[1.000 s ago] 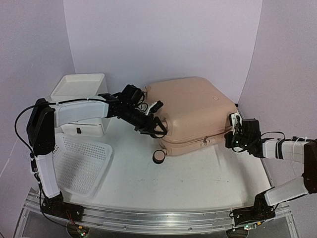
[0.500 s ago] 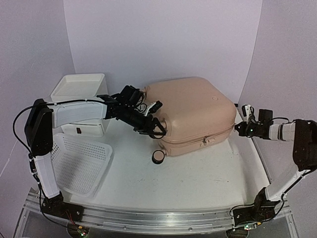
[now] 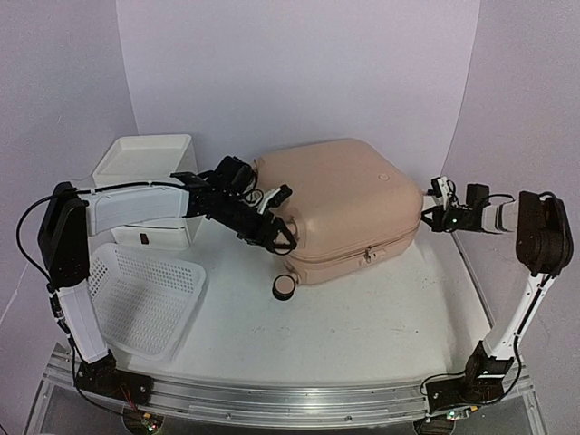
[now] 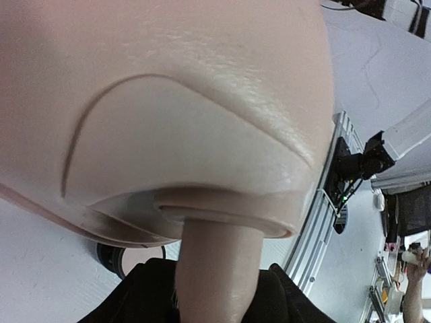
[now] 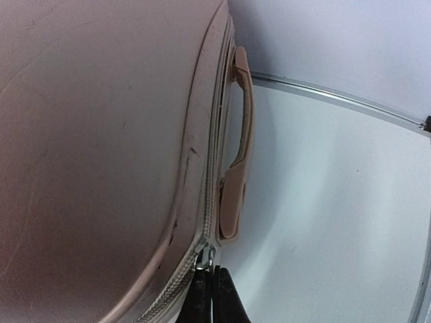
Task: Open, take out, and arrange the luggage
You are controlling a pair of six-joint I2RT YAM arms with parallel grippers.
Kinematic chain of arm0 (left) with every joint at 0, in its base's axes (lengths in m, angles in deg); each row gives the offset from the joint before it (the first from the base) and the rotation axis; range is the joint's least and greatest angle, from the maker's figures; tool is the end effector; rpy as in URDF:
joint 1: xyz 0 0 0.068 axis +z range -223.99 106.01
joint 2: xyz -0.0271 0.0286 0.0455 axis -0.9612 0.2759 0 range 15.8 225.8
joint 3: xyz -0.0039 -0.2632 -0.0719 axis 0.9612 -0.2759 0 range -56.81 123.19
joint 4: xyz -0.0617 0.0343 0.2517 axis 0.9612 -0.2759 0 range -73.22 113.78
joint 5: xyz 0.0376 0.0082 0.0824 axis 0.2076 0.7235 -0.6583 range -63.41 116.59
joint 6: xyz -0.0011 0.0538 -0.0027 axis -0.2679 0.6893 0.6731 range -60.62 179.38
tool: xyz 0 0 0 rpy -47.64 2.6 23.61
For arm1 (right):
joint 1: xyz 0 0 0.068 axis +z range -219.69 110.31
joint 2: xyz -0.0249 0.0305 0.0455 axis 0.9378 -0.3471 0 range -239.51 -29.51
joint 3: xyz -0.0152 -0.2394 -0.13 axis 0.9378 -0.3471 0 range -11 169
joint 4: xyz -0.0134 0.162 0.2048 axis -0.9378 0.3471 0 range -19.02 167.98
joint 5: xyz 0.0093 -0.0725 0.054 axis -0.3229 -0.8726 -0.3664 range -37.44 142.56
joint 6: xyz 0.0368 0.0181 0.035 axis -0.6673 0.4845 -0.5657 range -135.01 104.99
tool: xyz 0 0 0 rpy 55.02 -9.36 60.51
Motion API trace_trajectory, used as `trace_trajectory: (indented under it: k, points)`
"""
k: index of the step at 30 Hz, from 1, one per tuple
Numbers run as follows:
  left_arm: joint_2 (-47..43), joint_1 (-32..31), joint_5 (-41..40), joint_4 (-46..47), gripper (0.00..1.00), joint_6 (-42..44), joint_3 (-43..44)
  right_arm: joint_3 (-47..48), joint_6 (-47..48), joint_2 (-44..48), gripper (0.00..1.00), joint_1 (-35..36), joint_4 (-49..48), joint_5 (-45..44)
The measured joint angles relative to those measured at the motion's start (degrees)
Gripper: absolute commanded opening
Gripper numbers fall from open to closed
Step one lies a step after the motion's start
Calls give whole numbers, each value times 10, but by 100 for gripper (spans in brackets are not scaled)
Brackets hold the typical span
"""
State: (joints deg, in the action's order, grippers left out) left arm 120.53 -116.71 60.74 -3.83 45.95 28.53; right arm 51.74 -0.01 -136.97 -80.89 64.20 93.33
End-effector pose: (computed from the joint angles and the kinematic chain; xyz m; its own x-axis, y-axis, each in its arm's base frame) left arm 0.2867 -0.2920 0.2685 -0.7182 0.4018 -0.5680 0.6950 0.4540 -0.5576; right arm 0.3921 -0.0539 0.1735 -0.4898 -0.1027 -0.8658 -0.5020 0.8452 0.1837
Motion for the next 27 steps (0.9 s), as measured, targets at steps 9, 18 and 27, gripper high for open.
trace_trajectory:
  k: [9,18,27]
  points:
    - [-65,58,-99,-128,87,-45,33,-159,4,104,0,-2,-87,1]
    - [46,89,-135,-142,86,-75,213,-296,-16,259,0,45,-84,-95]
    - [165,99,-107,-162,85,-64,354,-420,-50,508,0,195,48,-190]
